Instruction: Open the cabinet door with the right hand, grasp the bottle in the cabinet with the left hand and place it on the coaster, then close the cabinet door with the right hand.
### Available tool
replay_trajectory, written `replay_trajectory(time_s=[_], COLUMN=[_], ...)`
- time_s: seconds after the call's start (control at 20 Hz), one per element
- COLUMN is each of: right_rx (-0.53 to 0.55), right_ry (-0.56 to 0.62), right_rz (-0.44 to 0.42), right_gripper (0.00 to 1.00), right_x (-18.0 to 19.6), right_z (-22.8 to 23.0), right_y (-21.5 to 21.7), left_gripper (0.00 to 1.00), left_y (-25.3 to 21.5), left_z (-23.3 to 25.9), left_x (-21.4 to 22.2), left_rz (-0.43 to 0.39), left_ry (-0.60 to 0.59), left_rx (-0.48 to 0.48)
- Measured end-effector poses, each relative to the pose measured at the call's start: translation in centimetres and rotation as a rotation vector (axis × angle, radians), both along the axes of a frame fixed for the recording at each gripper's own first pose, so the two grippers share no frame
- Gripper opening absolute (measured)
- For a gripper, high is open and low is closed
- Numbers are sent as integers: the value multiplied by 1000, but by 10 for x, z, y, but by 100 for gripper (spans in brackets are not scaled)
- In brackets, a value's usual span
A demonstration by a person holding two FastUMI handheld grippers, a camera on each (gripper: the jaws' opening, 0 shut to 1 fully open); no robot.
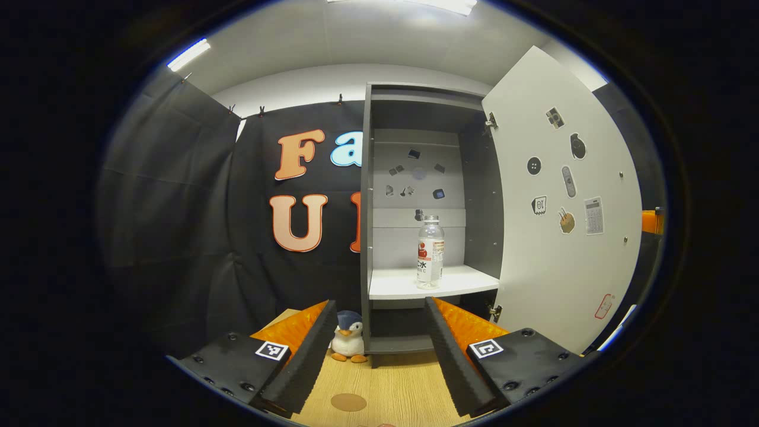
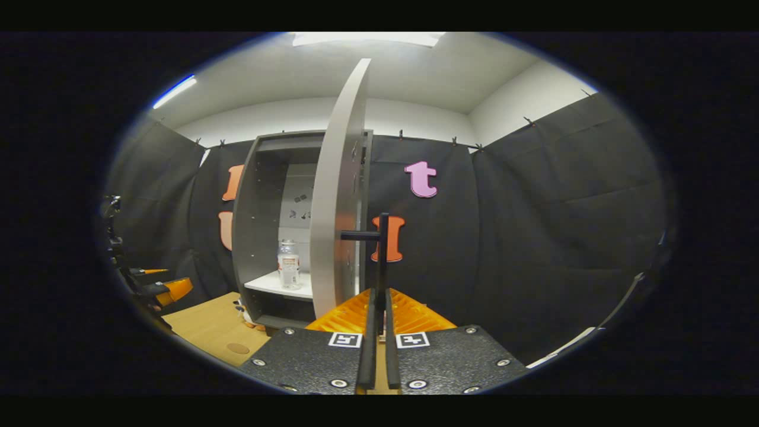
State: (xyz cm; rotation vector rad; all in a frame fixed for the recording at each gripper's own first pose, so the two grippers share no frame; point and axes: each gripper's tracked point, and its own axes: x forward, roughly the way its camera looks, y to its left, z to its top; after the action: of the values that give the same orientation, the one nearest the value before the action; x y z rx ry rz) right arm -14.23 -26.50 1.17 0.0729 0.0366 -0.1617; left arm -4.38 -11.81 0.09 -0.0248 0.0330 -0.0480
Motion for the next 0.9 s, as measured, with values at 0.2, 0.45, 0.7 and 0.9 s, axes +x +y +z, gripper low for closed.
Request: replay_trajectory(time_s=[0.2, 0.45, 0.7, 0.9], right_rx=[10, 3, -9, -17], right_ry=[12, -7, -19, -19], right_rz=[-4, 22, 149, 216], right_gripper=[14, 28, 29, 31], right_x=[-21, -44, -52, -24], right_z=[5, 22, 33, 23], right_y=[7, 25, 72, 112], left_gripper=[94, 94, 95, 94], left_y=[-9, -14, -15, -11], left_z=[-1, 4, 1, -1], left_x=[5, 11, 12, 10], left_rz=[-22, -29, -20, -16], left_ry=[4, -7, -1, 3], left_rx=[-15, -17, -33, -20])
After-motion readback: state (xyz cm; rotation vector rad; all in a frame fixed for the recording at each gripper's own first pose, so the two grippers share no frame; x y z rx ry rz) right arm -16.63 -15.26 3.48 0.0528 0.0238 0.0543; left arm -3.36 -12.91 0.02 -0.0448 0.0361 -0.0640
